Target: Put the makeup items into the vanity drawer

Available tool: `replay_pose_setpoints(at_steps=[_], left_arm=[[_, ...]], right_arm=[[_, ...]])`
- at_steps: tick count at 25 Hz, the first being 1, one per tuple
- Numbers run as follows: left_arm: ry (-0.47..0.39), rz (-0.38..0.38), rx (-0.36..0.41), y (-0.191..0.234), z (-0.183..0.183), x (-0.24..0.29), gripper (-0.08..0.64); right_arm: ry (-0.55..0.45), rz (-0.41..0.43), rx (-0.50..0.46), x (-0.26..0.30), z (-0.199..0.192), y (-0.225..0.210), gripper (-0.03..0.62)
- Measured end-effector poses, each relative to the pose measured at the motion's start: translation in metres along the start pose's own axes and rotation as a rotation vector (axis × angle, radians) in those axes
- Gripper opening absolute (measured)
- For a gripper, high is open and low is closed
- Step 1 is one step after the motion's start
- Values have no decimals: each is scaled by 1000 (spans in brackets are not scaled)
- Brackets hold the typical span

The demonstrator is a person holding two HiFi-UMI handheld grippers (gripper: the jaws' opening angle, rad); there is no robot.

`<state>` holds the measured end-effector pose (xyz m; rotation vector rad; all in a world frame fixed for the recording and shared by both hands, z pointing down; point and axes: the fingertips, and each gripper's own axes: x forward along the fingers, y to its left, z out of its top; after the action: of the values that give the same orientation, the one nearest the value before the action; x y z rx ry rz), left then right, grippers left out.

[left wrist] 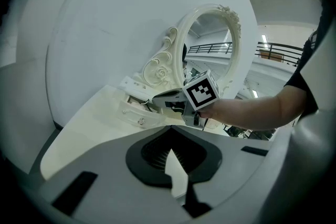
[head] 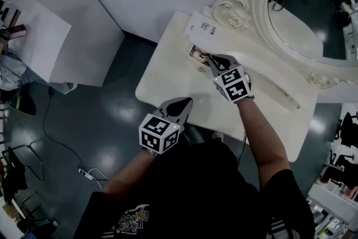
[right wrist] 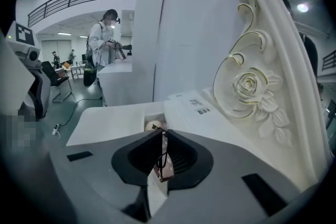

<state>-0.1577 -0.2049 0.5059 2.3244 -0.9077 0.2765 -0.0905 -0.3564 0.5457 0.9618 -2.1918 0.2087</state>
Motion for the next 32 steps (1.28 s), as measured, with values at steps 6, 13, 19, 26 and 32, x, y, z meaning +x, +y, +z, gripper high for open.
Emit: replay_pose_setpoints(at_steps=[6, 13, 19, 26, 32], left_arm=[[6, 17, -14, 10, -4, -6, 0], [1, 24, -23, 18, -3, -10, 0], [4, 20, -22, 18, -4, -11, 0], [5, 12, -9, 14, -5, -16, 0], [7, -14, 18, 4, -6, -17, 0]], right_arm=[[-13, 2, 51, 19, 8, -6, 49], [38, -18, 55, 31, -2, -4, 46], [42, -32, 33, 38, 3, 1, 46], [-1, -49, 54, 30, 2, -2, 52], [-78, -96, 148, -6, 0, -7, 52]])
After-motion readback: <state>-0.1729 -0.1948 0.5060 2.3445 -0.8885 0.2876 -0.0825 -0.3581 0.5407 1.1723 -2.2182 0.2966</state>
